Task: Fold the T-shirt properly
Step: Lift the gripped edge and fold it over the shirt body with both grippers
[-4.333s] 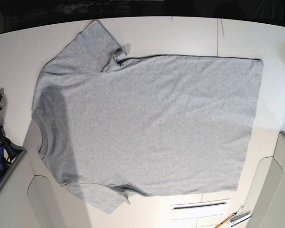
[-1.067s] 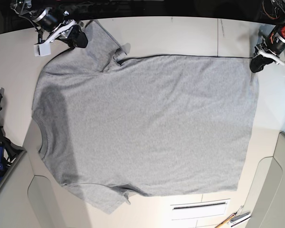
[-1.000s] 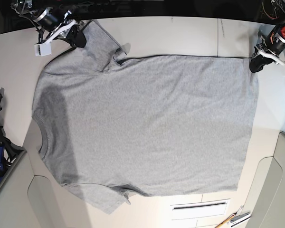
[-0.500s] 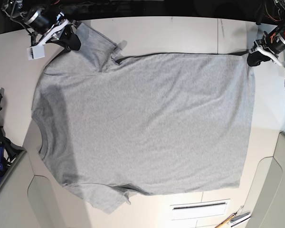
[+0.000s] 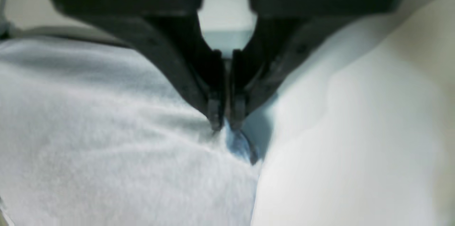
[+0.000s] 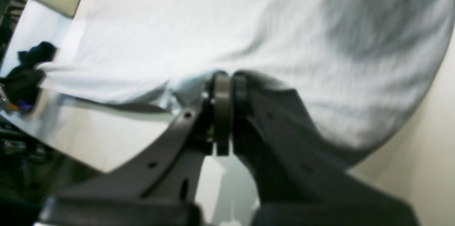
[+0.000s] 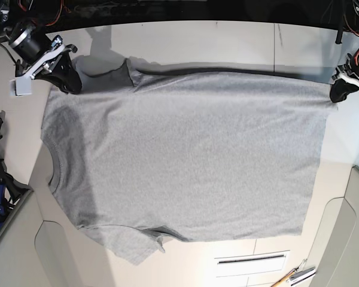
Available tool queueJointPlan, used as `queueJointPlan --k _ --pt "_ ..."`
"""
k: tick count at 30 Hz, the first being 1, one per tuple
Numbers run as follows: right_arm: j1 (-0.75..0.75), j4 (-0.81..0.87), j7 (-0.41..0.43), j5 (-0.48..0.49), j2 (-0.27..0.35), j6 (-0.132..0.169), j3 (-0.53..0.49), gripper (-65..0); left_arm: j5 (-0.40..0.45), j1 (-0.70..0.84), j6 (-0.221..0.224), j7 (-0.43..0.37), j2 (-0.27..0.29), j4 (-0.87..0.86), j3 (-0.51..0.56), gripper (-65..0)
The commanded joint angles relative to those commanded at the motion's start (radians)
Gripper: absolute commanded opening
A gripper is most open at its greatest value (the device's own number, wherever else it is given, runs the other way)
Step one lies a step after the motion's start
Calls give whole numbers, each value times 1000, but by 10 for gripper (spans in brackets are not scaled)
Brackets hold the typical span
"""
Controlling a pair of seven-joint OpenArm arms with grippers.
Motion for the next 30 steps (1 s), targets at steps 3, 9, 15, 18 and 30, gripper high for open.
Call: queueJointPlan --k 3,9,15,18,30 --pt "77 -5 3 -24 0 0 0 -650 80 -47 0 -77 0 -5 4 -650" --pt "211 -69 36 -114 14 0 -33 -650 210 -158 0 -134 0 -37 92 -650" --pt "363 -262 61 -180 22 6 -82 -650 287 -286 0 -181 0 -176 135 -650" --pt "455 -357 64 -208 22 8 -96 -650 287 -342 0 -182 0 -238 135 -650" --pt "668 -682 105 -289 21 8 -105 -650 296 -423 0 -277 0 -421 142 -650"
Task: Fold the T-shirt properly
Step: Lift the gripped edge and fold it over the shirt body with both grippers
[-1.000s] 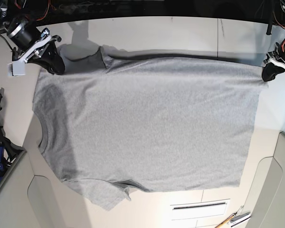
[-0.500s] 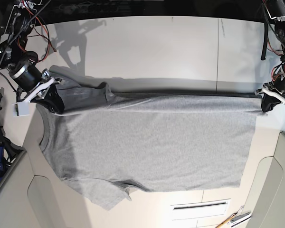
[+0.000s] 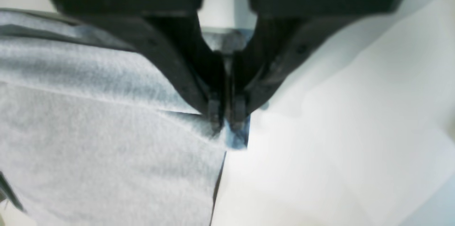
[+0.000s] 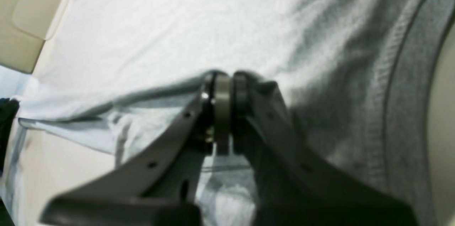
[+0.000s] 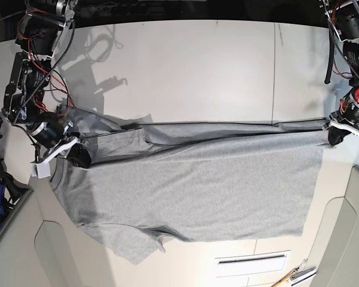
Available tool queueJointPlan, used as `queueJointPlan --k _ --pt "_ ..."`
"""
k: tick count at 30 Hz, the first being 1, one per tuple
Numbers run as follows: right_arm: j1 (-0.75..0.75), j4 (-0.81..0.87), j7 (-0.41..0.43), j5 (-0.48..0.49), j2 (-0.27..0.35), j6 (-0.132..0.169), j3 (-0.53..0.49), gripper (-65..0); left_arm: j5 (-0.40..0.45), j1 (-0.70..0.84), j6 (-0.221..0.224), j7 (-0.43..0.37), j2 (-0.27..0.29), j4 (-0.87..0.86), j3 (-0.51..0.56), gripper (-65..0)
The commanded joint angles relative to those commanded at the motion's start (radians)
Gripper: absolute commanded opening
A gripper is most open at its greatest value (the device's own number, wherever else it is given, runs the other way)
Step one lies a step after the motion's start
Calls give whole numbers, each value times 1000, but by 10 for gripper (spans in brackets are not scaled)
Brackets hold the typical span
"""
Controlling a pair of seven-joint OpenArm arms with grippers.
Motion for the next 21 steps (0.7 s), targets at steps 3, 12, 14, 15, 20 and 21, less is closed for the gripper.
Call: queueJointPlan --k 3,12,14,15,20,21 --pt "-1 -21 3 -2 -2 0 0 -650 3 -3 0 -5 0 -12 19 -589" --pt "-5 16 -108 28 -2 -1 64 -370 2 -5 0 -30 -3 -12 28 -308" --pt "-32 66 -129 66 -2 -1 130 -370 -21 -4 0 42 -3 -12 -11 -308" --pt "-51 95 -136 77 -1 -2 164 -370 -54 -2 0 88 -3 -12 -40 -308" --pt "-146 150 -134 89 19 -13 263 -370 -234 2 0 238 -3 -12 -177 -308" --pt "-167 150 -127 89 29 -15 266 -370 -245 5 0 256 -3 -12 -185 -308"
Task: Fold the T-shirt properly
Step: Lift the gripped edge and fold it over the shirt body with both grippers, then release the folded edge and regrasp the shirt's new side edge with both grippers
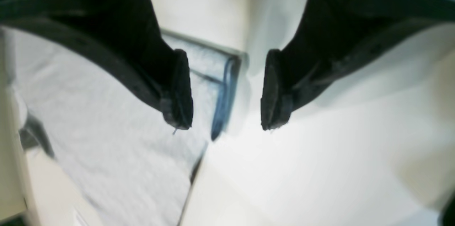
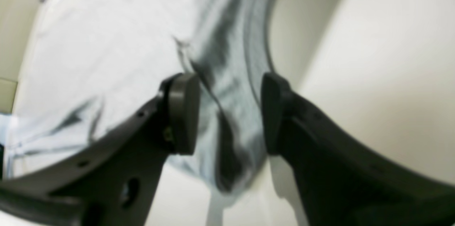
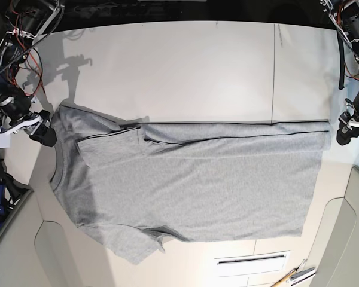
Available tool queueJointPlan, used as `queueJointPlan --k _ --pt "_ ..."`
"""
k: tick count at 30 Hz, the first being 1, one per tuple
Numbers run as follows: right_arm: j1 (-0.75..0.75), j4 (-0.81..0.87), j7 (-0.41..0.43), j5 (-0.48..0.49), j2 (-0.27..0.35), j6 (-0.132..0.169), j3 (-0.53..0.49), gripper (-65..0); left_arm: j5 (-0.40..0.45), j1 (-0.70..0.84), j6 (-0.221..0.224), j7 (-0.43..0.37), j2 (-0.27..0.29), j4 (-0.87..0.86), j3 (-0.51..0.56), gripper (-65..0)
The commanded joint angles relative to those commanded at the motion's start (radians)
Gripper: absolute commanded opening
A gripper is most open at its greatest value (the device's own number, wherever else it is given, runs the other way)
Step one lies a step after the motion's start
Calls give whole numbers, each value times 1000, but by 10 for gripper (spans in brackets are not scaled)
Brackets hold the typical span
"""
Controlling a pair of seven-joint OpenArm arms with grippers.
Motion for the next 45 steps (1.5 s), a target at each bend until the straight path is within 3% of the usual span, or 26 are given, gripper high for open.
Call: queueJointPlan --k 2,6,9,16,20,25,30,32,34,35,36,39,40,45 --pt "-45 0 27 0 20 0 0 -364 -1 20 0 2 2 0 4 -299" --pt "-98 -1 48 1 30 0 0 -206 8 70 0 -37 14 0 5 -210" --pt "-100 -13 50 1 30 -8 -3 -203 56 82 0 -70 28 -1 5 -199" --pt "-96 -109 78 32 29 -7 -57 -203 61 79 0 -93 72 -42 5 -199" --pt "-90 -117 116 34 24 -7 -90 -203 68 79 0 -108 83 -47 79 -199" --pt "-60 -117 115 25 -33 -7 -109 -203 100 77 0 -159 86 -47 183 -200" --pt "-35 -117 115 21 -67 -7 -126 -203 113 76 0 -159 119 -47 187 -201" --pt "-25 -117 116 10 -68 -7 -143 -205 129 74 0 -159 128 -47 187 -228" --pt "-20 -117 122 -7 -68 -7 -155 -206 149 74 0 -159 129 -47 187 -367" --pt "-16 -117 125 -20 -68 -7 -155 -232 155 74 0 -159 127 -47 187 -449" --pt "-14 -117 127 -29 -68 -7 -155 -303 156 74 0 -158 127 -47 187 -505" --pt "-10 -117 131 -27 -68 -7 -155 -602 154 73 0 -147 127 -47 187 -602" --pt "-9 -117 131 -26 -68 -7 -155 -650 154 73 0 -147 127 -46 187 -628" --pt "-9 -114 130 -18 -68 10 -154 -650 151 50 0 -94 127 -44 187 -650"
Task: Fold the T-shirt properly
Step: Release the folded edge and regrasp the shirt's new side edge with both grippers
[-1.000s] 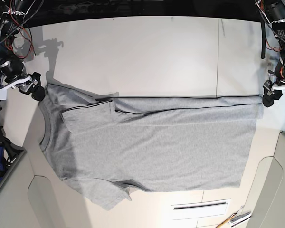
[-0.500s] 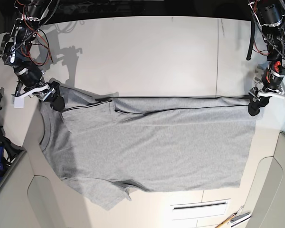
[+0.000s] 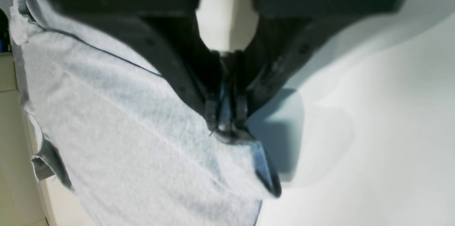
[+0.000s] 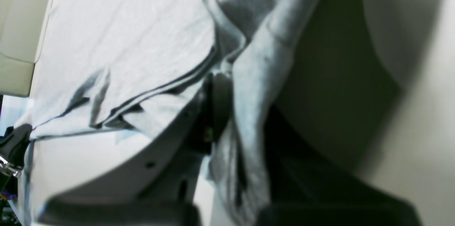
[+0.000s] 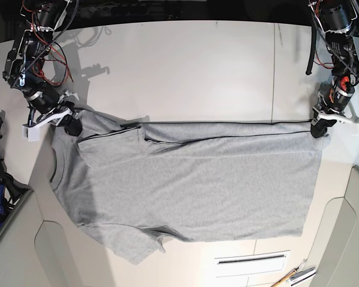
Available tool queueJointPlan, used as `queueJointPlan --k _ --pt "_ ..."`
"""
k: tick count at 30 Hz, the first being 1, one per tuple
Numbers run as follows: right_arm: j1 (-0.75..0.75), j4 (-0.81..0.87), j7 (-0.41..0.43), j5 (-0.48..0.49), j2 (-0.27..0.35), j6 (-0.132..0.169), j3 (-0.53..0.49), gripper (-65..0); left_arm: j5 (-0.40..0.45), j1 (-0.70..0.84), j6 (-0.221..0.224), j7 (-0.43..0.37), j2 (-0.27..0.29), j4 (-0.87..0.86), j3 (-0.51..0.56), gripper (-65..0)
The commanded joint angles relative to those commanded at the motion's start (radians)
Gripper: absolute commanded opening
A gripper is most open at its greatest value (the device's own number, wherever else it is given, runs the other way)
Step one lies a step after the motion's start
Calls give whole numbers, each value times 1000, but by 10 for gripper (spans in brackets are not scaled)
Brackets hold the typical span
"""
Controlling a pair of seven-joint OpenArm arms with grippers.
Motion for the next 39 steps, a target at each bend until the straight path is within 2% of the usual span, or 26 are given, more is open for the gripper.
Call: queueJointPlan --k 3,7,12,20,28,39 --pt "-1 21 -23 8 0 2 2 -650 -5 -29 0 55 0 17 0 -650" --pt "-11 79 -96 11 1 2 27 -650 -28 -20 0 131 -3 97 -3 -650" --pt "-81 169 -138 55 29 2 32 -650 -74 17 0 206 -4 180 -5 -650" --pt "-246 312 -147 71 87 2 33 -650 -103 169 0 213 -5 324 -69 -650" --pt "-382 383 -166 102 89 2 38 -650 -108 346 0 213 -4 465 -95 -650" --pt "-511 385 -203 191 89 10 100 -650 -108 501 0 213 -2 533 -95 -650"
